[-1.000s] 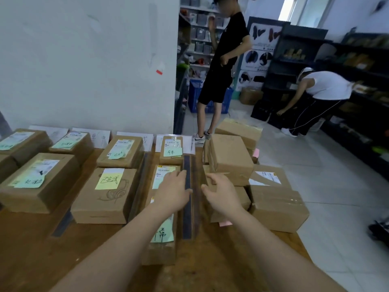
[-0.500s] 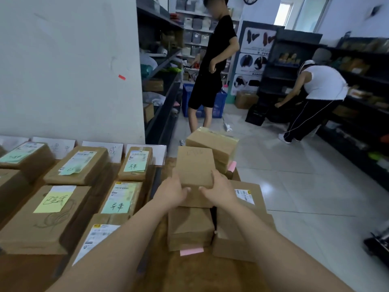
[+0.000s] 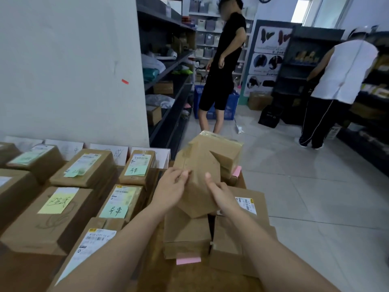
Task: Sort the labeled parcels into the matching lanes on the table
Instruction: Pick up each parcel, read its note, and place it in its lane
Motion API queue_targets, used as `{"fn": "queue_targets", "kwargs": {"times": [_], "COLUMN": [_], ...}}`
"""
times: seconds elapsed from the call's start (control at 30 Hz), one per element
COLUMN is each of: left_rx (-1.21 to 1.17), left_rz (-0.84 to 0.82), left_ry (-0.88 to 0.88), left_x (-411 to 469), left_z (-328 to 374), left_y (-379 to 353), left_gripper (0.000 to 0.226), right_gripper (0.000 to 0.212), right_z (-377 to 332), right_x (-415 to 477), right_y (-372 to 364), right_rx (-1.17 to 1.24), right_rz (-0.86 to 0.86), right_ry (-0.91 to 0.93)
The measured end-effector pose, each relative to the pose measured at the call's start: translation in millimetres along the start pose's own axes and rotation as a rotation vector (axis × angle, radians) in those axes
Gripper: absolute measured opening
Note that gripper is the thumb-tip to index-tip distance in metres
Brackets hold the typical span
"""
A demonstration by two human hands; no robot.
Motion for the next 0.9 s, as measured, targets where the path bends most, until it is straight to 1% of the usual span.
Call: {"fn": "queue_targets", "kwargs": {"times": [0.03,0.07,0.1,0.17,0.23,0.33,0.4,0.47,0.53,0.63,0.7,0.8,0.83,0.9], "left_rx": [0.023,0.027,0.027,0.024,-0.005,-0.08,-0.049,-0.03,-0.034,-0.041,-0.041,-0.096,-0.14,-0.201], "left_rz": [-0.004,-0.011,-0.02,-0.014,0.003,0.007,0.029,0.062,0.032,-0.068,-0.146,-0.249,-0.268,-0.27], "left_ry": [-0.013,-0.025,-0.025,-0.019,-0.021,-0.006,0.01,0.06,0.16,0.279,0.324,0.394,0.414,0.44], "left_x": [1,1,0,-2,-3,-2,0,4,6,1,-3,-6,-7,-7], "left_z": [-1,-1,-2,-2,1,6,5,-1,-10,-21,-23,-21,-20,-20], "left_y": [-1,-2,-3,-7,-10,-6,2,9,11,6,-1,-10,-12,-14], "left_gripper": [0.03,0.029,0.033,0.05,0.058,0.049,0.042,0.039,0.039,0.042,0.042,0.043,0.043,0.041], "right_gripper": [0.142,0.142,0.14,0.13,0.11,0.07,0.056,0.047,0.042,0.035,0.041,0.062,0.064,0.059], "right_z": [1,1,1,-1,1,5,6,8,12,17,19,21,20,20], "right_x": [1,1,0,-5,-8,-6,-6,-7,-7,-12,-15,-17,-18,-19], "right_y": [1,2,2,0,-1,2,5,9,15,22,27,28,26,24], "right_rx": [0.027,0.043,0.048,0.034,0.049,0.176,0.198,0.219,0.274,0.341,0.362,0.39,0.4,0.413], "right_rz": [-0.013,-0.029,-0.046,-0.068,-0.048,-0.007,-0.014,-0.014,-0.013,-0.009,-0.015,-0.025,-0.019,0.028], "right_ry": [-0.031,-0.055,-0.072,-0.093,-0.108,-0.099,-0.087,-0.088,-0.092,-0.078,-0.067,-0.08,-0.086,-0.083]}}
Point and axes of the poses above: each hand's wrist, its own x-axis towards the middle knuckle, its own y-axis out of the back of the hand, z = x × y, the point moved 1 cm from there along x, towards the middle knuckle, and after that the axes turned 3 degrees about -z, right-handed, at the moved point
